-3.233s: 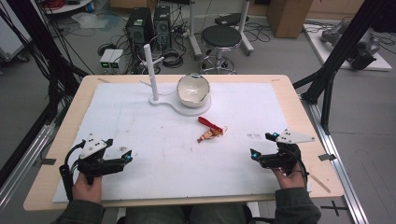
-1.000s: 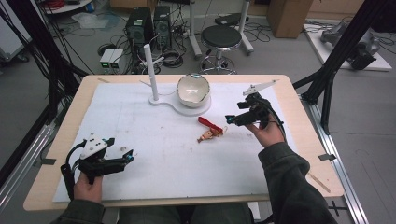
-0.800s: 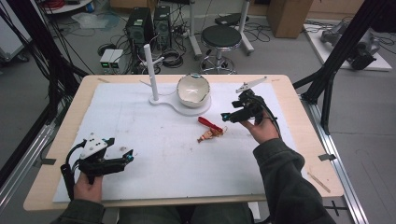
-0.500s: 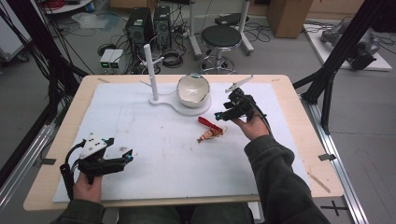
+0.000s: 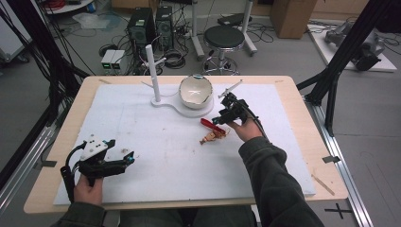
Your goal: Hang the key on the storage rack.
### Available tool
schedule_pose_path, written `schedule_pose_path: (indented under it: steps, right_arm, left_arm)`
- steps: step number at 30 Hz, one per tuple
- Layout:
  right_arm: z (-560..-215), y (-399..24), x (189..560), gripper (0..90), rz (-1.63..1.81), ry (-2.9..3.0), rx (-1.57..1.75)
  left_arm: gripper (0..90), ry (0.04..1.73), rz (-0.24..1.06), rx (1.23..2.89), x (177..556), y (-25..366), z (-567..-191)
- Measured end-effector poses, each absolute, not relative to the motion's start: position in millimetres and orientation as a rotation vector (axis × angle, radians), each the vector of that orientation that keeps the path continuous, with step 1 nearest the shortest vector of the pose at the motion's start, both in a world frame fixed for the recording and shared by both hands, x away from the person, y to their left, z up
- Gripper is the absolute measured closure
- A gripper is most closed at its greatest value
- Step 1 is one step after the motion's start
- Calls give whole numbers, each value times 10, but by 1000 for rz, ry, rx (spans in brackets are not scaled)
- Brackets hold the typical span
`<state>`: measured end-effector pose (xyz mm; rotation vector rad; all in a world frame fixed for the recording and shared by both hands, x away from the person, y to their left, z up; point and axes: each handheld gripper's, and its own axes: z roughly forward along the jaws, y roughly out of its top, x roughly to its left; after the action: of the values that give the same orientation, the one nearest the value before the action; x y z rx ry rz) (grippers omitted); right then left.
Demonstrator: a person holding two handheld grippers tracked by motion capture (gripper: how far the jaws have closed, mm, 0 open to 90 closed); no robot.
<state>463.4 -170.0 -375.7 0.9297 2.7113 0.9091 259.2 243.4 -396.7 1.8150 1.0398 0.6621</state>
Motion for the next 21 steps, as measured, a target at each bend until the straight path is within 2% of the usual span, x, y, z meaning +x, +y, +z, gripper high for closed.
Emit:
schedule_pose_path:
  steps: [21]
  right_arm:
    - [-3978,-1548,4708,554,812,2746,945]
  left_arm:
    - [198,1038,661,1815,2595,2435,-3967]
